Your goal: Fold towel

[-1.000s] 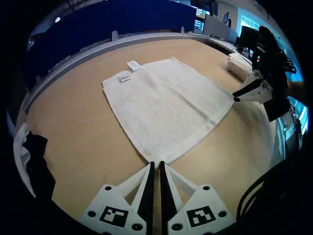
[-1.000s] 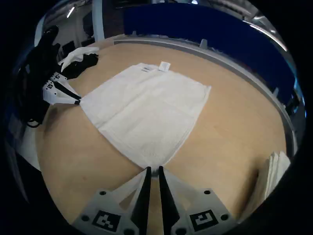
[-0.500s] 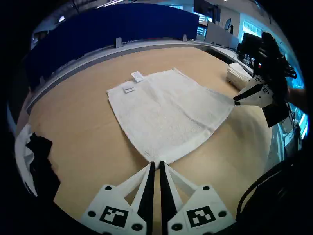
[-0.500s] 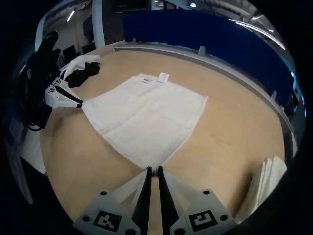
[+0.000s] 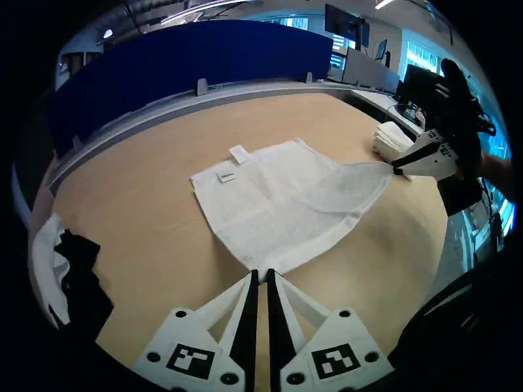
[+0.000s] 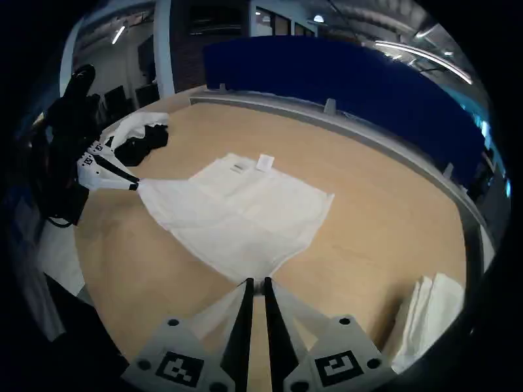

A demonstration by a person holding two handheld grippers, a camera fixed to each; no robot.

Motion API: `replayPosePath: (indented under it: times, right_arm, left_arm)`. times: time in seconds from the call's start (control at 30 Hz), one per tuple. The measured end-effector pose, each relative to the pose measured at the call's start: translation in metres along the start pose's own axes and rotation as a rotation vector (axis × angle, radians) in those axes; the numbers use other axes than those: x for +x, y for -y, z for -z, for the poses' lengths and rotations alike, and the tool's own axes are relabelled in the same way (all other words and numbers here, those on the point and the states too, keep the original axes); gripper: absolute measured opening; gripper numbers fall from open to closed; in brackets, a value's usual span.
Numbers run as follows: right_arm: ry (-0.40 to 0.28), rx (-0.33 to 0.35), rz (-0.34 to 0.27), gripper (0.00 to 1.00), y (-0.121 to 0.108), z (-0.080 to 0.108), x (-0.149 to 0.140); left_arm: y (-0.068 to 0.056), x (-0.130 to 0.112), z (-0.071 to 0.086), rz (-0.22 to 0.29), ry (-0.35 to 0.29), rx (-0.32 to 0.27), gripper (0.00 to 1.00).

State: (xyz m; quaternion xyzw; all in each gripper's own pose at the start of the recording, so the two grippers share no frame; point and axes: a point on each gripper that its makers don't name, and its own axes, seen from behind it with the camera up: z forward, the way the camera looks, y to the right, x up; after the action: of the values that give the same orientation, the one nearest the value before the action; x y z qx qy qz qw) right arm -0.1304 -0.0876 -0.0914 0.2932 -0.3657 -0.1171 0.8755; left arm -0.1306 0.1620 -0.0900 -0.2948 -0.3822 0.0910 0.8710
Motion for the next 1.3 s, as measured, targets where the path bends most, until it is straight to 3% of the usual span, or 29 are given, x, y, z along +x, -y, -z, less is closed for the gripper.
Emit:
replayPosePath:
  times: [0.67,0.97,1.3]
  right_arm:
    - [-0.007,0.0,-0.024,0.12,0.018,0.051,0.009]
    - [0.002,-0.012,-0.015,0.12,0.013,0.047,0.01]
    - [0.009,-0.042,-0.001,0.12,-0.012,0.021,0.027]
  left_arm:
    - [-0.024,0.008,0.05,0.051,-0.004,-0.023,0.09]
    - [-0.02,0.017,0.044,0.058,-0.022,-0.009,0.09]
    - [0.001,0.038,0.02,0.075,-0.046,0.024,0.09]
